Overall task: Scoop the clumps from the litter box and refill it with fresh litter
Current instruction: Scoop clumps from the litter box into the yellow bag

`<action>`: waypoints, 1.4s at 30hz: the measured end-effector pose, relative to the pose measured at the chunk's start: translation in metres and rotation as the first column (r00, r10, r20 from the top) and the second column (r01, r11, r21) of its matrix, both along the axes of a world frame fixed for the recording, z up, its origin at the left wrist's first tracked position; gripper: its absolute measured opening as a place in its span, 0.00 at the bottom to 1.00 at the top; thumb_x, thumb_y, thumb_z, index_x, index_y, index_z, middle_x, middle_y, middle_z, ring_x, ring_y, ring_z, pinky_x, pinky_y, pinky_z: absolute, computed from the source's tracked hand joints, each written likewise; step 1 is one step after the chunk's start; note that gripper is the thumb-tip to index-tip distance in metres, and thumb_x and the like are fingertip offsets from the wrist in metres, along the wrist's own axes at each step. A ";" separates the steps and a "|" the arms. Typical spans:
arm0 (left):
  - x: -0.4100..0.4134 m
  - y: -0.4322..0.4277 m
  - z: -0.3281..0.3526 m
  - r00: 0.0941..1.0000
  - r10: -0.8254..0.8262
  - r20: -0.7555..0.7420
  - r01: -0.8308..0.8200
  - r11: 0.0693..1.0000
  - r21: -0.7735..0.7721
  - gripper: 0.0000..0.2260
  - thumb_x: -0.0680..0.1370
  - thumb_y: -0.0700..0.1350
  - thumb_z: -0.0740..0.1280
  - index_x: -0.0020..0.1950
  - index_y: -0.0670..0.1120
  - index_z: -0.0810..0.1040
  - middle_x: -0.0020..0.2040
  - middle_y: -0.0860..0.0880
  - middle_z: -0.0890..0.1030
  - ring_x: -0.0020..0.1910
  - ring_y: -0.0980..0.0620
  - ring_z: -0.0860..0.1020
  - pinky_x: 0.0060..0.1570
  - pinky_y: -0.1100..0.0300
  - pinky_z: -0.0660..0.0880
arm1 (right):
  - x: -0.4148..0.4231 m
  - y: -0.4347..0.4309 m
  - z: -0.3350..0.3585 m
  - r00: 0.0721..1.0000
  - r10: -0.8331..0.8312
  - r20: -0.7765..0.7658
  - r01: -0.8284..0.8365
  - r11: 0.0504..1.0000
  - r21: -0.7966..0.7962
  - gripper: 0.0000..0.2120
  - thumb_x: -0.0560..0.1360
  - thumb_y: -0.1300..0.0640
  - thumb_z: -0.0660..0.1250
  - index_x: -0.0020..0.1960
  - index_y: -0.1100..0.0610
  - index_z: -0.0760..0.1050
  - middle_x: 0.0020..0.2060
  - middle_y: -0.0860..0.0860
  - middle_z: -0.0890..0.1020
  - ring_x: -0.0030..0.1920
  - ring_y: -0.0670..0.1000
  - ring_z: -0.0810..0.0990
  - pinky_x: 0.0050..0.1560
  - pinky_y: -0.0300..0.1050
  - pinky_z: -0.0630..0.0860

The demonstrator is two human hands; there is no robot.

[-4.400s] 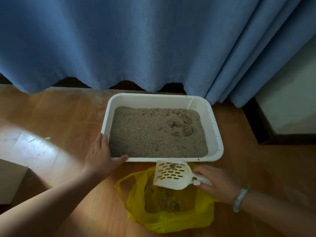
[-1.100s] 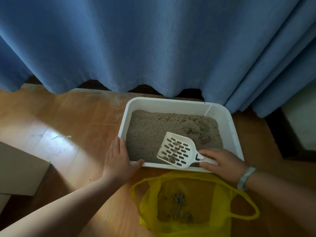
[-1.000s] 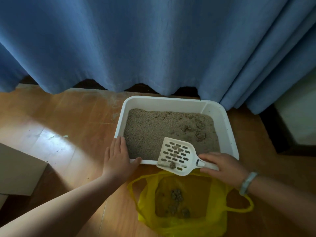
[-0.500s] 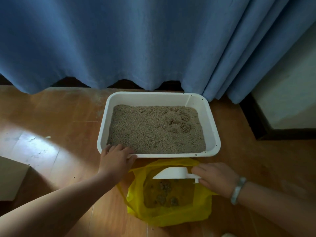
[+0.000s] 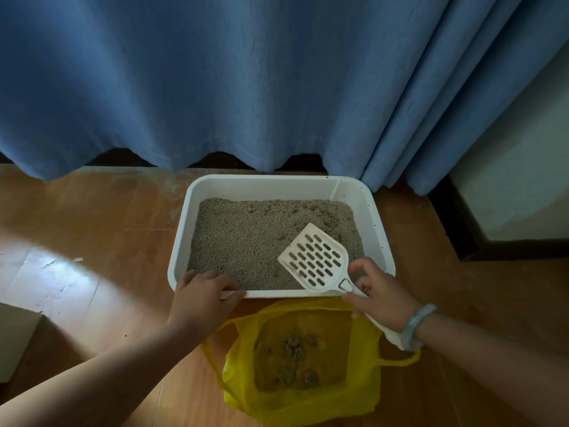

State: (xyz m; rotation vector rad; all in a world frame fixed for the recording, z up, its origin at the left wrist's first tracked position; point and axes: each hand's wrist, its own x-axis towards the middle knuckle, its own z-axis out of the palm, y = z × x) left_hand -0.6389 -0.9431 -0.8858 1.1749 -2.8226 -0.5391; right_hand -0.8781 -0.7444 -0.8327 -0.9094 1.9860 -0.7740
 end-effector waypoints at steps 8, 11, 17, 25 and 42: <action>-0.021 -0.009 -0.007 0.996 -0.030 -0.081 0.031 0.999 0.018 0.24 0.69 0.65 0.47 0.46 0.56 0.78 0.43 0.58 0.78 0.51 0.55 0.76 0.64 0.52 0.57 | -0.044 -0.036 0.015 0.934 0.076 -0.349 0.064 0.925 0.375 0.06 0.74 0.57 0.67 0.48 0.58 0.71 0.39 0.50 0.76 0.31 0.49 0.78 0.30 0.42 0.77; -0.025 -0.009 -0.014 0.996 -0.033 -0.085 0.034 0.999 0.014 0.24 0.70 0.65 0.49 0.47 0.54 0.78 0.44 0.57 0.79 0.51 0.53 0.77 0.64 0.52 0.58 | -0.050 -0.041 0.021 0.904 0.238 -0.356 -0.003 0.834 0.552 0.09 0.76 0.55 0.63 0.43 0.60 0.72 0.38 0.53 0.78 0.29 0.47 0.75 0.26 0.37 0.70; -0.022 -0.012 -0.026 0.996 -0.022 -0.083 0.020 0.999 -0.025 0.21 0.71 0.65 0.53 0.51 0.55 0.78 0.47 0.55 0.80 0.53 0.50 0.78 0.65 0.49 0.61 | -0.059 -0.059 -0.002 0.826 0.399 -0.399 -0.024 0.731 0.682 0.17 0.77 0.54 0.60 0.30 0.56 0.64 0.28 0.49 0.68 0.27 0.45 0.66 0.25 0.37 0.60; -0.010 -0.033 -0.021 0.998 0.057 -0.013 -0.058 0.991 -0.125 0.27 0.70 0.66 0.56 0.60 0.52 0.75 0.55 0.52 0.77 0.60 0.49 0.72 0.70 0.49 0.53 | -0.069 -0.094 -0.024 0.829 0.322 -0.456 0.024 0.795 0.606 0.16 0.78 0.53 0.58 0.32 0.55 0.64 0.30 0.50 0.70 0.29 0.47 0.69 0.26 0.40 0.61; 0.002 -0.050 -0.022 0.894 0.447 -0.041 -0.446 0.894 0.036 0.38 0.71 0.54 0.71 0.75 0.42 0.57 0.67 0.39 0.70 0.66 0.40 0.68 0.64 0.46 0.64 | -0.041 -0.128 -0.075 0.885 -0.129 -0.447 0.237 0.952 0.194 0.10 0.80 0.52 0.57 0.49 0.59 0.70 0.39 0.52 0.76 0.39 0.53 0.74 0.33 0.43 0.65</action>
